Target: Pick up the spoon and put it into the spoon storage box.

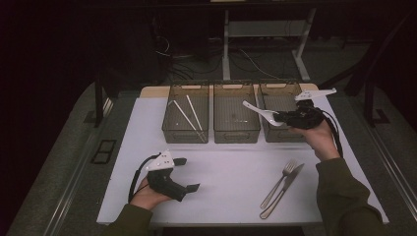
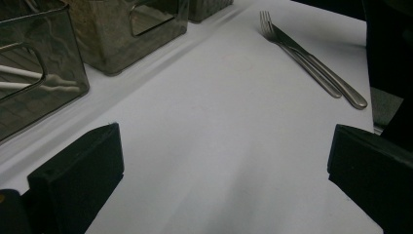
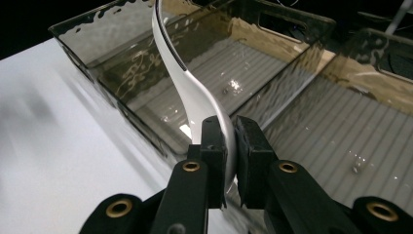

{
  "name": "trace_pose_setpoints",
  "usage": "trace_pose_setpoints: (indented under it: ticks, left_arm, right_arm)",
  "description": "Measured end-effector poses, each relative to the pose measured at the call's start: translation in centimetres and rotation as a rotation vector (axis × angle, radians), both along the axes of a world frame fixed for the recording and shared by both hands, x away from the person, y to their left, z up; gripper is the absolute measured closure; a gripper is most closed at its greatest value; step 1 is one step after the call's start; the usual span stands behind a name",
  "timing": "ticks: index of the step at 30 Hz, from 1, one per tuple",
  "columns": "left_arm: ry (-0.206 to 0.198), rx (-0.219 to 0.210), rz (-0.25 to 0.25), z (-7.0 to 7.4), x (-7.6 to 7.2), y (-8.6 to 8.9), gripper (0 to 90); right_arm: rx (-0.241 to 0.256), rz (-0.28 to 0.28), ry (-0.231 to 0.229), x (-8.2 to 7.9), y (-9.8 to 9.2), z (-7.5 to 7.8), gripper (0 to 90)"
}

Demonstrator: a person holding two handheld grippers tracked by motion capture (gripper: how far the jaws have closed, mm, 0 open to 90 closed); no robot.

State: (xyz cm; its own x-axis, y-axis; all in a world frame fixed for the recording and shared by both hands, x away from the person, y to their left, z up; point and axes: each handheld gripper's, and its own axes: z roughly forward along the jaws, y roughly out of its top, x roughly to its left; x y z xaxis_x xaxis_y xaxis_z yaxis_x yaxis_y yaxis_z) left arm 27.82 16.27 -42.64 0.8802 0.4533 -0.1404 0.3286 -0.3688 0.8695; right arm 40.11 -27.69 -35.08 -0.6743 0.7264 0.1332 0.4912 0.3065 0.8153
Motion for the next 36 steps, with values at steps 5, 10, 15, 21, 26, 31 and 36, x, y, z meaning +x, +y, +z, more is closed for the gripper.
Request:
trace_pose_setpoints:
  ticks: [5,10,15,21,26,31,36]
  left_arm:
    - [-0.004,-0.001,0.000,0.1,-0.1,0.0,0.0]
    - [-0.006,-0.001,-0.003,0.1,-0.1,-0.1,0.0]
    - [-0.006,-0.003,-0.004,0.1,-0.1,-0.1,0.0]
    - [-0.008,-0.008,-0.004,0.1,-0.2,-0.1,0.0]
    - [-0.008,-0.010,-0.005,0.2,-0.2,0.0,0.0]
    - [-0.009,-0.009,-0.007,0.2,-0.3,0.0,0.0]
    - [-0.009,-0.007,-0.007,0.2,-0.2,-0.1,0.0]
  right_arm:
    - [-0.008,0.011,0.003,0.9,1.3,0.5,82.7]
    - [-0.017,0.020,0.002,1.9,2.6,0.5,82.7]
    - [-0.037,0.032,0.011,2.9,4.1,0.4,82.7]
    - [-0.088,0.057,0.021,3.8,6.5,-0.4,82.7]
    - [-0.119,0.076,0.037,4.0,7.8,-1.4,82.6]
    - [-0.147,0.086,0.058,4.1,8.5,-2.2,82.5]
    - [-0.173,0.096,0.078,4.2,8.9,-2.8,81.0]
